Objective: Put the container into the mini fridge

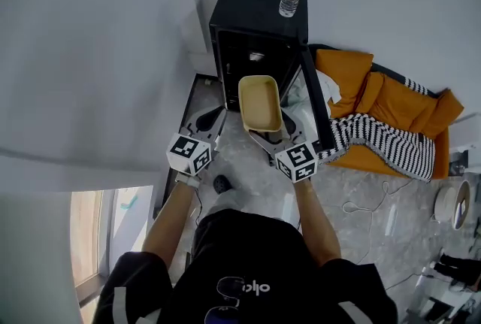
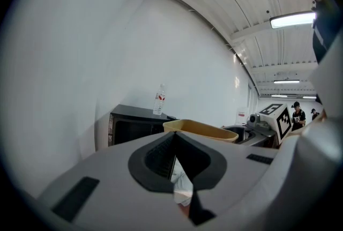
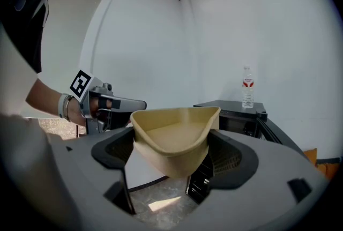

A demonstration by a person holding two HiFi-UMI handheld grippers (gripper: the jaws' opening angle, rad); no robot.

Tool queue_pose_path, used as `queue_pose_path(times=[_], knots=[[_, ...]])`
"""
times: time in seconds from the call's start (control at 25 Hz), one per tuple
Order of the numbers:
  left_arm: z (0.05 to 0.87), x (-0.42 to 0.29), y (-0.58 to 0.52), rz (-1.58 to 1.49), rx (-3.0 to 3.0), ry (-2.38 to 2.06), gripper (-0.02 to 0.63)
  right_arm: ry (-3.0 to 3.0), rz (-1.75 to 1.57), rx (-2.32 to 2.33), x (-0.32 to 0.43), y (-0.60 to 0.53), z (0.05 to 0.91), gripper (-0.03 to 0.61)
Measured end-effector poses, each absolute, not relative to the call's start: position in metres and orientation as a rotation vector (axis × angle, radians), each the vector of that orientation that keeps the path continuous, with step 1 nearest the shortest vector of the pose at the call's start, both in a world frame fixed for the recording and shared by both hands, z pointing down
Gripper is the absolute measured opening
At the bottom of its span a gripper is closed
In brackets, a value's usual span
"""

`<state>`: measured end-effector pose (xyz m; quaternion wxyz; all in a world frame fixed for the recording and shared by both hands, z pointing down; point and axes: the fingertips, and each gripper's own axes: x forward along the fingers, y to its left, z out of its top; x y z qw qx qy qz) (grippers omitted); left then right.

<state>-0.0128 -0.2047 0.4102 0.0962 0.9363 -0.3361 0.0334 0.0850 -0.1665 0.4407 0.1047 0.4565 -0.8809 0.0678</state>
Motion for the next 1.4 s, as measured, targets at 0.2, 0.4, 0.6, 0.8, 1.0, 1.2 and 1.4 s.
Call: queue_pose_path(times=[0.2,0.4,0.6,0.8,1.0,1.2,1.4], knots=[[0.409,-0.043,-0.245,0.091,2.771,-0.965,0.008,-2.571,0.211,1.371,0.056,-0.205,0.439,0.443],[0.415,-0.063,-0.270,0.098,2.771,-0.921,0.008,-2.546,0.223,1.405,0.036,-0.233,0.442,0.443],[0.428,-0.075,-0.281,0.095,2.765,-0.899,0.008,-2.526,0.226,1.410,0.024,-0.247,0.452,0.443],[0.438,-0.083,-0.283,0.092,2.757,-0.886,0.008,-2.510,0.227,1.417,0.019,-0.252,0.460,0.443],[0.443,-0.094,-0.288,0.071,2.742,-0.918,0.008,-2.510,0.221,1.403,0.013,-0.257,0.464,0.443],[0.442,-0.102,-0.284,0.055,2.741,-0.946,0.008,-2.515,0.218,1.384,0.008,-0.254,0.466,0.443],[0.444,-0.110,-0.287,0.066,2.736,-0.972,0.008,-2.531,0.213,1.366,0.003,-0.259,0.467,0.443]])
